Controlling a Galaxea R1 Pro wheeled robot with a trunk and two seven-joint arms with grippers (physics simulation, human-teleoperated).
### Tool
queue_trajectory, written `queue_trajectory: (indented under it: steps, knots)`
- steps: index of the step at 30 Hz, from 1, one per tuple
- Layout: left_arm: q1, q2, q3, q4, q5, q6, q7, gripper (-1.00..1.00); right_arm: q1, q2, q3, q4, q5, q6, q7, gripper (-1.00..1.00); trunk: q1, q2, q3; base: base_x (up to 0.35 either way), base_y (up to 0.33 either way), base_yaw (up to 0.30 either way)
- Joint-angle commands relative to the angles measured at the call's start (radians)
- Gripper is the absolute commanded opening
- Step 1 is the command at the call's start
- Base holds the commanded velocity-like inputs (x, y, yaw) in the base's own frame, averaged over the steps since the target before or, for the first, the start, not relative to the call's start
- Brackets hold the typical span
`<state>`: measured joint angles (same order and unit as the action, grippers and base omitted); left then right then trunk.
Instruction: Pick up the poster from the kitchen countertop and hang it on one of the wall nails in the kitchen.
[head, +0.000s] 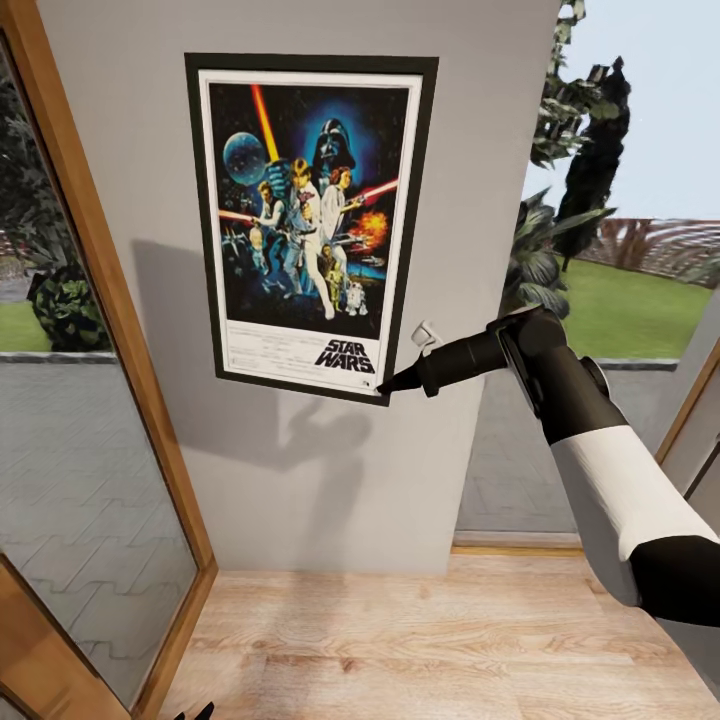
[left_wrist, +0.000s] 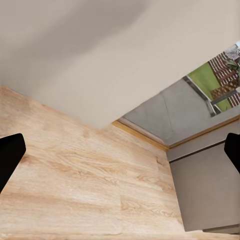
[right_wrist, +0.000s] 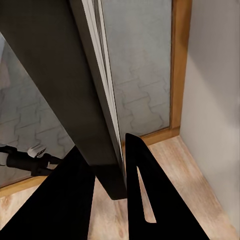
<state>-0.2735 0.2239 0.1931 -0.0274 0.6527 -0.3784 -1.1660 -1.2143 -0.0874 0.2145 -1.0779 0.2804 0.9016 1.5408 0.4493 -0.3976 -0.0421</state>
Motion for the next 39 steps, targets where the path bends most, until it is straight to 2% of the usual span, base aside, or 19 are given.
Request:
queue_trajectory:
  steps: [1, 7, 39]
  knots:
    - [-0.001, 0.0, 0.008, 0.001, -0.007, -0.005, -0.003, 1.0, -0.001, 0.0, 0.0, -0.001, 0.009, 0.013, 0.01, -1.0, 0.001, -0.002, -0.002, 0.0, 0.0, 0.0]
    - [-0.001, 0.0, 0.008, 0.001, -0.007, -0.005, -0.003, 1.0, -0.002, -0.001, 0.0, -0.001, 0.009, 0.012, 0.011, -1.0, 0.001, -0.002, -0.002, 0.035, 0.0, 0.0]
    - [-0.001, 0.0, 0.008, 0.001, -0.007, -0.005, -0.003, 1.0, -0.002, -0.002, 0.002, -0.004, 0.003, 0.011, 0.012, -1.0, 0.001, -0.002, -0.002, 0.156, 0.0, 0.0]
